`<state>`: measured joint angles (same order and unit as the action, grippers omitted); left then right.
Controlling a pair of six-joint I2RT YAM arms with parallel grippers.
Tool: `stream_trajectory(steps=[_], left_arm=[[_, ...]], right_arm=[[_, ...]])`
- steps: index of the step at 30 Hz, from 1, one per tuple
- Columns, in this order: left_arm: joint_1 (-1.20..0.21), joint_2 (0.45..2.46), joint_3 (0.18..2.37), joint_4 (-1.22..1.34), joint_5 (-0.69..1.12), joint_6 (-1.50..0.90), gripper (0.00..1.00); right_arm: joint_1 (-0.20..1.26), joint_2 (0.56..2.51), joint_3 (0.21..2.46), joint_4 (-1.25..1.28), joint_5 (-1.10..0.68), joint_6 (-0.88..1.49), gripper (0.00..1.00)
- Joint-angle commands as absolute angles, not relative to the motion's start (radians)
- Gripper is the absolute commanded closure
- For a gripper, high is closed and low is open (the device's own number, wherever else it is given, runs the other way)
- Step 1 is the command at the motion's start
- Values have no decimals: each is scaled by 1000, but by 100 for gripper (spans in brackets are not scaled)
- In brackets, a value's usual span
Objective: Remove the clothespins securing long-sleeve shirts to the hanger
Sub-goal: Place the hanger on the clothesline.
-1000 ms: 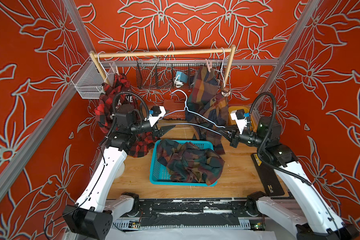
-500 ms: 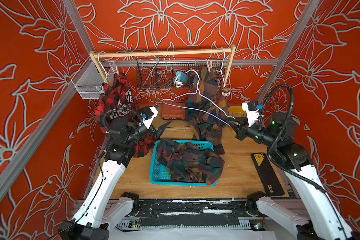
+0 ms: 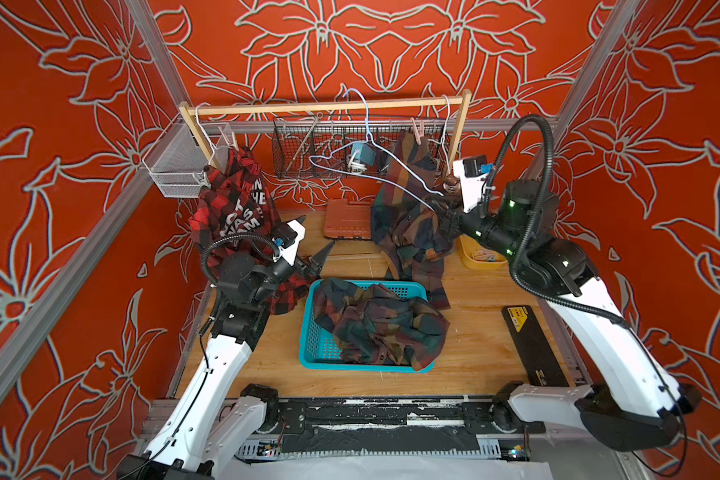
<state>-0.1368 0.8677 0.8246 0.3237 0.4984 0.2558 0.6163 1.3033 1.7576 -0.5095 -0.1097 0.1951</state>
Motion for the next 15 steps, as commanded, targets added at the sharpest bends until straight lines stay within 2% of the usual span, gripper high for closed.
stream_trajectory(steps=[1,15], left_arm=[[-141,848,805,385,475,235,12],[-164,844,769,400,454,261,12]], right_arm=[[630,1357,1864,-523,-33,215,100],[632,1661,2181,-624,-23,266,100]])
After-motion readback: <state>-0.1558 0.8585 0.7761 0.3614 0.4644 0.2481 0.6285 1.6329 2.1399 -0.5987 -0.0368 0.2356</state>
